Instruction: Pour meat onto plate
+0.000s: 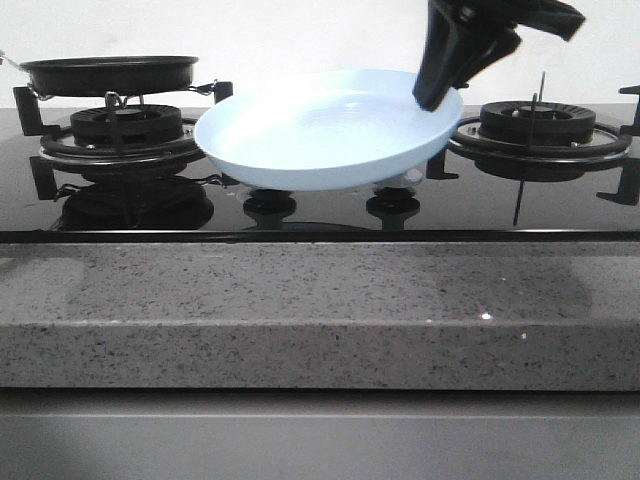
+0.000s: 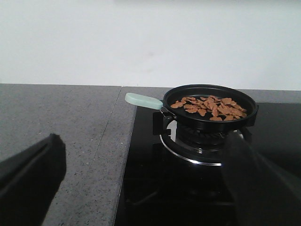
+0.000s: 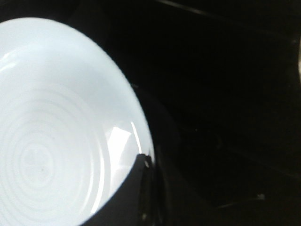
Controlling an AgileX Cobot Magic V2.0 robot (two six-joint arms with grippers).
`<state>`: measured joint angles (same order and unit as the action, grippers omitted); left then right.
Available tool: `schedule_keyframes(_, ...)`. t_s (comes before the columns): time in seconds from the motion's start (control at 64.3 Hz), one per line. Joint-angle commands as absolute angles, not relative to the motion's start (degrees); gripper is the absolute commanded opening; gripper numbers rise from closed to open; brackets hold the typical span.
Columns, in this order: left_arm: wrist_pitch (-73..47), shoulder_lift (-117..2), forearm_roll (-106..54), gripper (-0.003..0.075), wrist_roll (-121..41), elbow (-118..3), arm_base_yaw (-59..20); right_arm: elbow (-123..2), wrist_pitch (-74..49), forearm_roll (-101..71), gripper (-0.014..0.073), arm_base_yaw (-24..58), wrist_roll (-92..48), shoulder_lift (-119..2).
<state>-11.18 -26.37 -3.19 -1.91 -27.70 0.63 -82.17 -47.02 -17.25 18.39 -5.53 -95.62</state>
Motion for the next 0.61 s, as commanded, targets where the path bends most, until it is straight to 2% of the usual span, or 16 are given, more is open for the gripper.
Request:
schedule_keyframes(0.0,-6.3,-27.1,-3.4,0.0659,-1.9,-29.7,0.7,-81.4,-39.8,-18.8,-0.0060,18.3,-6.1,-91.4)
schedule_keyframes(0.373,-6.6,-27.1,-6.2,0.0659,-1.9,-29.7,0.7,-81.6,-40.4,-18.8,-0.0060,18.3,-6.1,-91.4)
schedule_keyframes(0.498,-8.2,-27.9,-13.5,0.0659,-1.9,-30.6,0.7,-81.6,-40.4,-18.8,-0.0060,18.3,-6.1,-91.4)
schedule_keyframes(0.591,-11.8,-30.9,-25.9,0.0659,-0.8,-33.3,0.7,-81.6,-40.4,-18.8,-0.0060,18.3,-6.1,-91.4)
